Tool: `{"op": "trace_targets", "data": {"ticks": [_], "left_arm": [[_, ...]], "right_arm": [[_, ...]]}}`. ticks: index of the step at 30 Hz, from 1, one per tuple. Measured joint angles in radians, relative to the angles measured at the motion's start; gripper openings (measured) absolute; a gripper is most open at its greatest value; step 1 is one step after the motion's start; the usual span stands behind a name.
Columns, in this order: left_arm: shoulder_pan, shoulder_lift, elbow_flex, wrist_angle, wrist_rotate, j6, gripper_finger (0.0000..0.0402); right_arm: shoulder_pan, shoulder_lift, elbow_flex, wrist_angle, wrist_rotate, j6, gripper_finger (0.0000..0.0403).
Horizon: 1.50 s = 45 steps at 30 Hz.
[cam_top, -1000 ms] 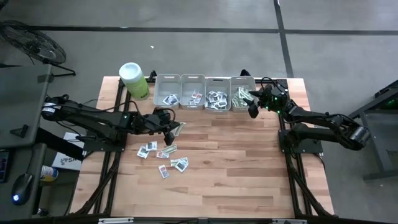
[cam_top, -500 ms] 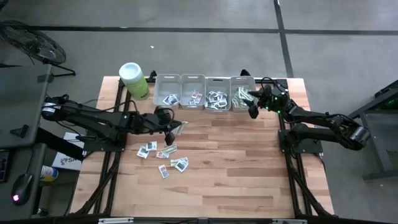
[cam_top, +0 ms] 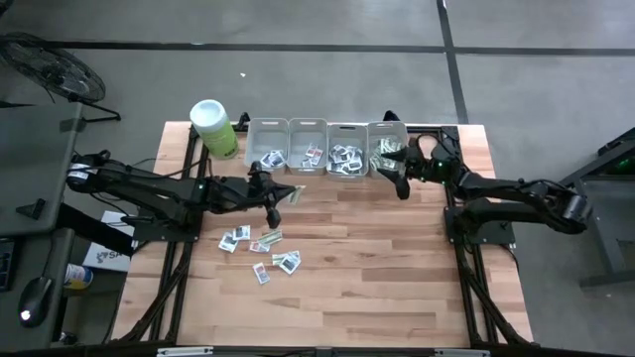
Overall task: Pick & Place First Aid Supplies
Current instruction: Put the bandage into the right gray bin
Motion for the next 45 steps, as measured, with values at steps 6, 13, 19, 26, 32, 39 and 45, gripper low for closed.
{"op": "trace_targets", "data": {"ticks": [6,13,19,26,32,39,45], "left_arm": [[0.001,0.069,0.000,0.175,-0.017,0.136,0.0000],[0.001,0.194,0.001,0.475,-0.024,0.293,0.0000],[0.031,0.284,0.001,0.662,0.045,0.347,0.0000],[0.097,0.399,0.067,0.745,0.176,0.342,0.0000],[0.101,0.498,0.195,0.730,0.209,0.401,0.0000],[0.107,0.594,0.330,0.683,0.256,0.431,0.0000],[0.120,0.661,0.403,0.677,0.278,0.435,0.0000]], "right_arm": [[0.099,0.000,0.000,0.091,-0.001,0.010,0.0249],[0.232,0.000,0.000,0.204,-0.001,0.001,0.0249],[0.329,0.000,0.000,0.270,0.004,-0.029,0.0249],[0.389,0.008,0.000,0.287,0.117,-0.045,0.0249],[0.415,0.086,0.000,0.369,0.132,-0.036,0.0249],[0.439,0.198,0.000,0.484,0.132,-0.016,0.0249],[0.441,0.226,0.000,0.524,0.130,0.001,0.0249]]}}
